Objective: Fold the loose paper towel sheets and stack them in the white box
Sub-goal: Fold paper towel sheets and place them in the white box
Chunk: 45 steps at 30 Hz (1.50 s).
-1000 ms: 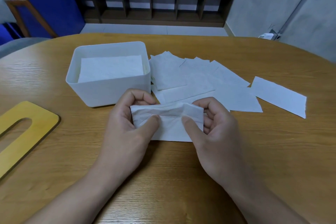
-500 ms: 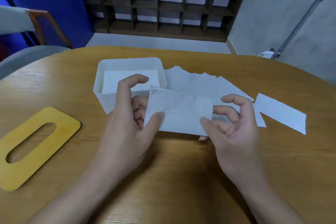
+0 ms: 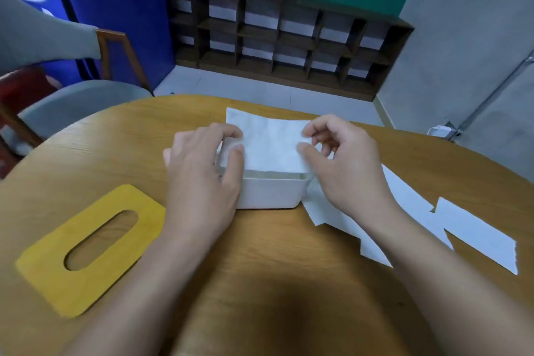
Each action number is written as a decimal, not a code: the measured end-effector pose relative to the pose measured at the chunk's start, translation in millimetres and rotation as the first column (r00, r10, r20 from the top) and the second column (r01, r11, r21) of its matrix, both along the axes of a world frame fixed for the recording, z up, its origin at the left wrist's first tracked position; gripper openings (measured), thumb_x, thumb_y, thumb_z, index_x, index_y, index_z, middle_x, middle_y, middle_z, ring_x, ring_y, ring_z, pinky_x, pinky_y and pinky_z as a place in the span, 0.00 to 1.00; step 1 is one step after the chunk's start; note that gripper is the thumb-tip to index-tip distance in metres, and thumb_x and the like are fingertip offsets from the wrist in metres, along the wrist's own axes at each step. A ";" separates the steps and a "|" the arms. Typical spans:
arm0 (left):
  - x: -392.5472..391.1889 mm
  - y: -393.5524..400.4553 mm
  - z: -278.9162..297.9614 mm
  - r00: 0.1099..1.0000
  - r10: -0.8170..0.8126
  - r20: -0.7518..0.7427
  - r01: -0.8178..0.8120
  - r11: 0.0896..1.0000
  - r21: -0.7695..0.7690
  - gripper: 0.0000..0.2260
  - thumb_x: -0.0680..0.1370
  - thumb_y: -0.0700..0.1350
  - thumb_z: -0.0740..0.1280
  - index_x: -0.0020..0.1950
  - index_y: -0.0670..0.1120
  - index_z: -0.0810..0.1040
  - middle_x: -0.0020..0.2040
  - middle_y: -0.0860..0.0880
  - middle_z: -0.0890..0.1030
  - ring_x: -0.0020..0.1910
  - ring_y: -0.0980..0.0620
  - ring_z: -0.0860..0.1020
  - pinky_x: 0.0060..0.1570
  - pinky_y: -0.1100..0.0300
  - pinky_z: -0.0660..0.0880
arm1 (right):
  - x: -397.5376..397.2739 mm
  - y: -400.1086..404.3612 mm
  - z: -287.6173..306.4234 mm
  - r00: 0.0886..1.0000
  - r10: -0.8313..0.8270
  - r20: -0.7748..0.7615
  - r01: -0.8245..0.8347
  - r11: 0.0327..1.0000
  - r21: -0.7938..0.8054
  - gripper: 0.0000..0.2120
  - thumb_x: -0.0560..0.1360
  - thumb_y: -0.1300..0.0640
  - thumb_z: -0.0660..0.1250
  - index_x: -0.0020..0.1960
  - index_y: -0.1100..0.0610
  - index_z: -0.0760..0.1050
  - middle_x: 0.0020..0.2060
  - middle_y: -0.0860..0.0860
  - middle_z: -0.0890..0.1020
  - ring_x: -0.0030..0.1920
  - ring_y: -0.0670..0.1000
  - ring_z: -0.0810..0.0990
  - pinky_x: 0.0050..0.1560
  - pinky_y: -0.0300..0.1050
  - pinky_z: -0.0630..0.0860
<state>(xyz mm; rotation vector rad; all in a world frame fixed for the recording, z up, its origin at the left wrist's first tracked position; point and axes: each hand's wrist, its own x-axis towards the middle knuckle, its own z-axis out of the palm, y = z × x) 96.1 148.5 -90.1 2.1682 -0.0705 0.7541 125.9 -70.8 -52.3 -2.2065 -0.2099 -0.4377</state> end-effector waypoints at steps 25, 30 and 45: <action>10.7 5.5 -8.0 0.993 0.088 -0.076 -0.065 0.962 0.266 0.09 0.82 0.50 0.66 0.46 0.53 0.85 0.51 0.58 0.86 0.68 0.46 0.73 0.70 0.44 0.60 | 25.1 18.1 12.6 0.974 0.026 -0.225 -0.124 0.892 -0.434 0.14 0.73 0.40 0.81 0.56 0.41 0.86 0.48 0.33 0.79 0.59 0.45 0.70 0.63 0.48 0.68; -2.9 -15.5 -2.1 0.994 -0.021 0.110 -0.002 0.978 0.210 0.04 0.82 0.47 0.71 0.52 0.52 0.86 0.57 0.58 0.83 0.65 0.47 0.72 0.64 0.50 0.65 | 9.0 -2.0 17.9 0.998 0.026 -0.057 -0.041 0.957 -0.288 0.10 0.73 0.41 0.82 0.51 0.39 0.85 0.45 0.31 0.82 0.56 0.44 0.78 0.54 0.42 0.72; -53.7 -118.2 -40.4 0.844 -0.460 -0.277 0.479 0.878 0.001 0.05 0.82 0.49 0.72 0.56 0.58 0.80 0.52 0.64 0.80 0.61 0.60 0.74 0.60 0.66 0.72 | -78.0 -89.8 -53.2 0.977 -0.174 -0.121 0.161 0.981 -0.113 0.06 0.78 0.52 0.78 0.45 0.43 0.84 0.48 0.32 0.84 0.53 0.43 0.79 0.61 0.54 0.76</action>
